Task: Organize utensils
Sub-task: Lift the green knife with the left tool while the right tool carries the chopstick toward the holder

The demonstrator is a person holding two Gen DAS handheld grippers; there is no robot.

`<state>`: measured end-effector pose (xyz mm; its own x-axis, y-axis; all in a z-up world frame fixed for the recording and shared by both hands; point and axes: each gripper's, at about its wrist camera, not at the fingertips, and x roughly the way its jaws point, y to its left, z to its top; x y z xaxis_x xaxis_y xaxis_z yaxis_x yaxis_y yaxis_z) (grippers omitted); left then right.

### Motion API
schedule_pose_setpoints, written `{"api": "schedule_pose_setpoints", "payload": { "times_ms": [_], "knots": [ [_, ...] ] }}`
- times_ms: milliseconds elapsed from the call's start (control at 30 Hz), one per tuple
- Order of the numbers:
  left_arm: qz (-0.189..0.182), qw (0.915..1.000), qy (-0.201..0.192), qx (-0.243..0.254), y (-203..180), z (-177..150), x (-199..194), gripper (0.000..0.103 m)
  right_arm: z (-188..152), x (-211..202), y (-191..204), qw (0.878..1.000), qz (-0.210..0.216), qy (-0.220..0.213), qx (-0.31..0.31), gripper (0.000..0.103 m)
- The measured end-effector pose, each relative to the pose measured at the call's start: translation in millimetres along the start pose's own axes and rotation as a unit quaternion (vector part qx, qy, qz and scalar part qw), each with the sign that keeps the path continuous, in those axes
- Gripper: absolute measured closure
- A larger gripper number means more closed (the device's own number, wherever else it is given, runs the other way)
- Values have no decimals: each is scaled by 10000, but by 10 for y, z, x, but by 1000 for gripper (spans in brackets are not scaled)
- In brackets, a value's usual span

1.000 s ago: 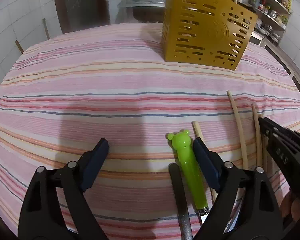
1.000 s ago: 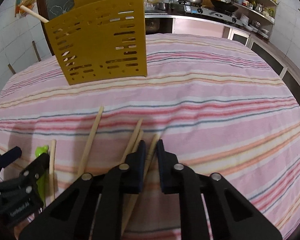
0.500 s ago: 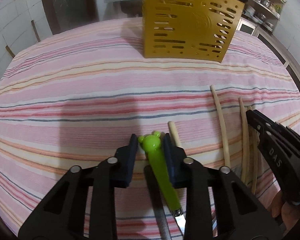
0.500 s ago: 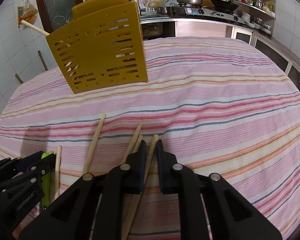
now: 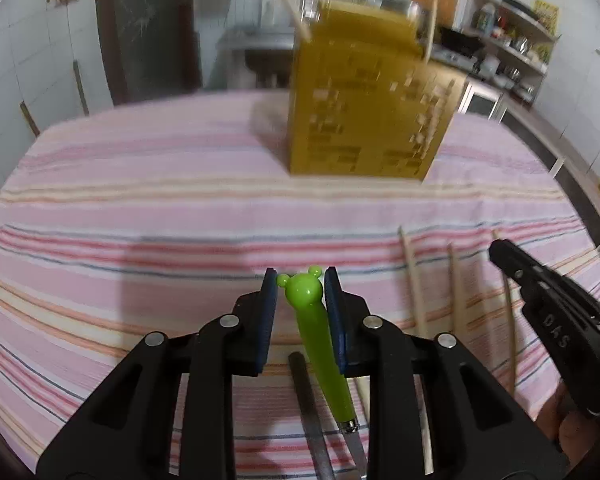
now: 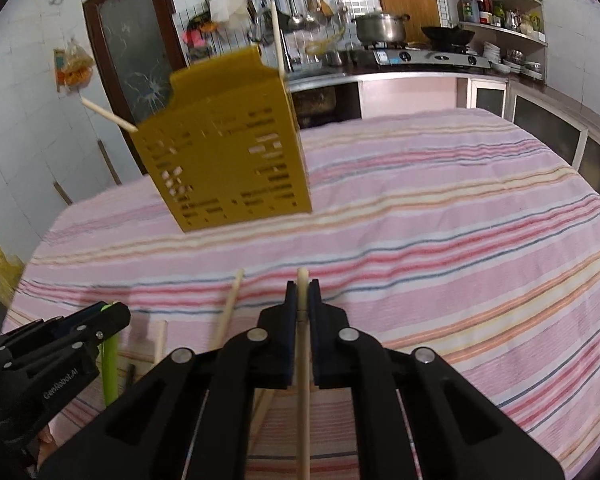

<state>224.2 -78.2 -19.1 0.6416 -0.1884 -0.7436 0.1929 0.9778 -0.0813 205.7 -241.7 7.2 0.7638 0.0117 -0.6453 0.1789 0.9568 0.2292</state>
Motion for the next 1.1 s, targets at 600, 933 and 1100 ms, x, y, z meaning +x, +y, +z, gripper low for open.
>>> {"api": "schedule_pose_setpoints", "payload": {
  "times_ms": [600,933,1100],
  "knots": [
    [288,9807,-1897,369,-45,21,-1116,82,141,-789,-69,9778,385,-2058,66,97],
    [335,9730,-2274,212,106,-16,-1293,82,63,-1182,16,9529,353,-3008,-136,97],
    [353,9727,-2287,163,165,-13,-1317,82,31,-1237,14,9476,259,-3179,-203,97]
  ]
}}
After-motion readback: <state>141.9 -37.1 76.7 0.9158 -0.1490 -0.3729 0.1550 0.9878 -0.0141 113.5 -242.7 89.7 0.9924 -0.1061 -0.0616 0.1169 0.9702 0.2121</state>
